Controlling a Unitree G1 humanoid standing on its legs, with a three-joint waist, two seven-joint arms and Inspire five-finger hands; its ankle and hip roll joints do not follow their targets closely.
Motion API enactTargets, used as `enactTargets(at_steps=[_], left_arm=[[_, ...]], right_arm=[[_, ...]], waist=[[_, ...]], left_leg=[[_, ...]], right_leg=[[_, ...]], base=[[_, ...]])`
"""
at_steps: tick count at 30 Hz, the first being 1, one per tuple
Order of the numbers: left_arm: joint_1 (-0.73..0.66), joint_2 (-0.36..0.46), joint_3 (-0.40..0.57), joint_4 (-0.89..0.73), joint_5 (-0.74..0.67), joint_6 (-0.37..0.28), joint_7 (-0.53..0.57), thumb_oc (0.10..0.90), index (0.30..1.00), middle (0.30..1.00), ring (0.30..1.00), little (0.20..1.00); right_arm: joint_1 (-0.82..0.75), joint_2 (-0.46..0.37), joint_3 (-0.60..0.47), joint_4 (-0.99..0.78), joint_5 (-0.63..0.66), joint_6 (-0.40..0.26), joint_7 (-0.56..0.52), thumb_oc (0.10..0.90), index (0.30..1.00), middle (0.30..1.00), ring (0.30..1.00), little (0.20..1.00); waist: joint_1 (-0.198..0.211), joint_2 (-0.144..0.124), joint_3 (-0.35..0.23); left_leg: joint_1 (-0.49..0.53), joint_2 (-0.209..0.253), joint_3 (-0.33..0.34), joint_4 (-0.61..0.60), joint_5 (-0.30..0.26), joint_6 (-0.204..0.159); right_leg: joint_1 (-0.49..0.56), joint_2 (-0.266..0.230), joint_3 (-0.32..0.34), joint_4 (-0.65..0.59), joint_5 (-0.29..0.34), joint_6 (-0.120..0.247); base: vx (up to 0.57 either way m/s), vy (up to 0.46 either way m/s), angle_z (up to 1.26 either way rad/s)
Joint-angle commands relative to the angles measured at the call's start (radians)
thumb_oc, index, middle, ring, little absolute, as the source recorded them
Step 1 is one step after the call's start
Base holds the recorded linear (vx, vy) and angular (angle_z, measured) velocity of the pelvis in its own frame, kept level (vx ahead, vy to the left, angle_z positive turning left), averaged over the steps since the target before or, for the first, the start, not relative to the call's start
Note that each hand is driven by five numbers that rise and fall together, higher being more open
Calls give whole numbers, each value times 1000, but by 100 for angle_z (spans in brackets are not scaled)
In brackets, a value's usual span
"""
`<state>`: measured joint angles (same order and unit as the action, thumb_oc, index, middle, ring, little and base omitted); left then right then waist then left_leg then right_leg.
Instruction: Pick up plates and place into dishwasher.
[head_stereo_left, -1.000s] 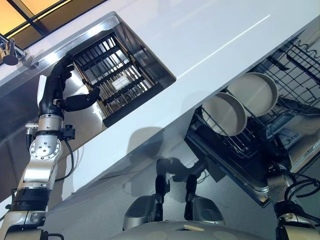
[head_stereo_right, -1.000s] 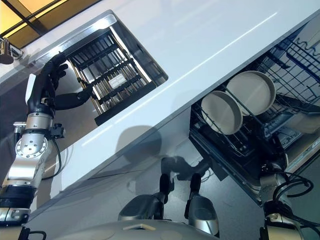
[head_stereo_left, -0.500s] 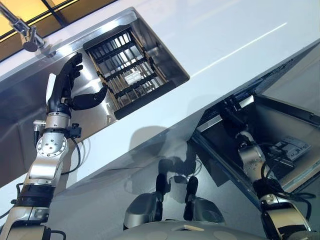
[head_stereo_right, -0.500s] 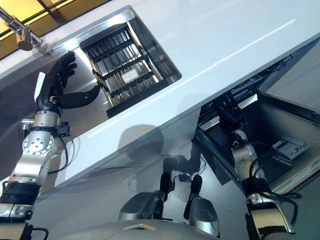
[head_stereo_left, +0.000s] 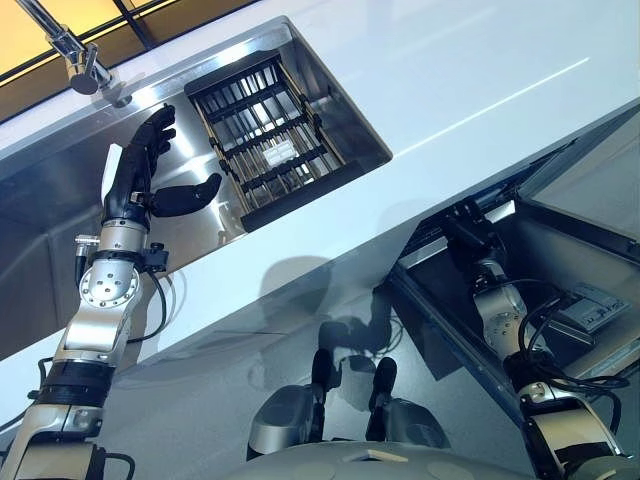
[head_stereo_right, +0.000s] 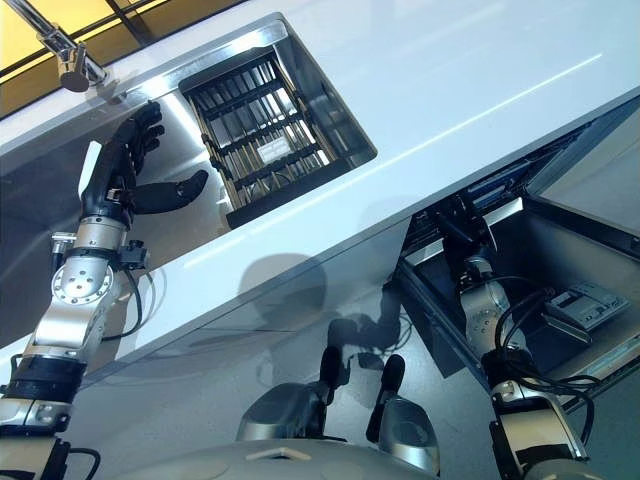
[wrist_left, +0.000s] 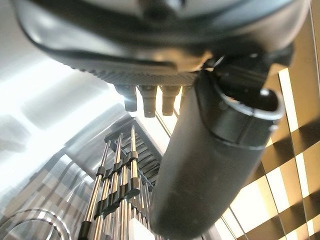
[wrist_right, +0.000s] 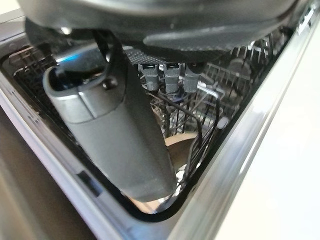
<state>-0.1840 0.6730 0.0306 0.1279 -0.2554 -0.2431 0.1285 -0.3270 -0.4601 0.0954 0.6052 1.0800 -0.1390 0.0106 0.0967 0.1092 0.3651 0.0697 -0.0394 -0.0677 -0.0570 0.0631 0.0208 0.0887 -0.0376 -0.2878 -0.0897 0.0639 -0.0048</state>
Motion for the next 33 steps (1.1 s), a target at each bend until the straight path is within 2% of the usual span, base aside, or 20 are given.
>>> enactTargets(at_steps=[1,6,17,23,27,33], left_arm=[[-69,48,-14,-68,-30,-91,12,800,900,900,900,900],[-67,46,4,-62,-34,-101,-6,800,900,900,900,900],[-67,55,35,-59,-31,-107,41,800,900,900,900,900],[-106,66,40,-41,-51,-108,51,800,900,900,900,900],[-129,73,35,-28,-71,-121,51,800,900,900,900,900],[-128,81,42,-6,-51,-133,41,800,900,900,900,900]], right_arm=[[-214,15,39,-142,-95,-98,94,800,900,900,900,900],[-150,-19,-14,-131,-109,-106,80,800,900,900,900,900],[-107,-109,-144,-110,-209,-63,-186,800,900,900,900,900],[-73,-145,-206,-93,-210,-48,-217,800,900,900,900,900],[-36,-173,-258,-79,-212,-63,-226,800,900,900,900,900],[21,-198,-352,-58,-160,-82,-231,800,900,900,900,900]], waist=[[32,-48,-141],[13,-60,-156],[-30,-97,-201],[-63,-100,-218],[-84,-103,-216],[-101,-109,-225]], left_leg=[[-13,-51,45,68,-116,24],[21,-51,66,48,-129,31],[66,-52,117,27,-157,21],[74,-43,144,36,-170,33],[79,-39,154,45,-181,41],[80,-38,166,61,-193,37]], right_leg=[[-59,-21,5,298,-228,37],[-39,-21,10,278,-218,53],[21,17,71,117,-156,67],[12,21,107,178,-193,64],[-13,19,123,237,-209,70],[-4,28,139,218,-209,69]], base=[[-20,3,8],[-46,8,3],[-44,16,-15],[-25,25,-23],[-32,2,-11],[-7,-32,-10]])
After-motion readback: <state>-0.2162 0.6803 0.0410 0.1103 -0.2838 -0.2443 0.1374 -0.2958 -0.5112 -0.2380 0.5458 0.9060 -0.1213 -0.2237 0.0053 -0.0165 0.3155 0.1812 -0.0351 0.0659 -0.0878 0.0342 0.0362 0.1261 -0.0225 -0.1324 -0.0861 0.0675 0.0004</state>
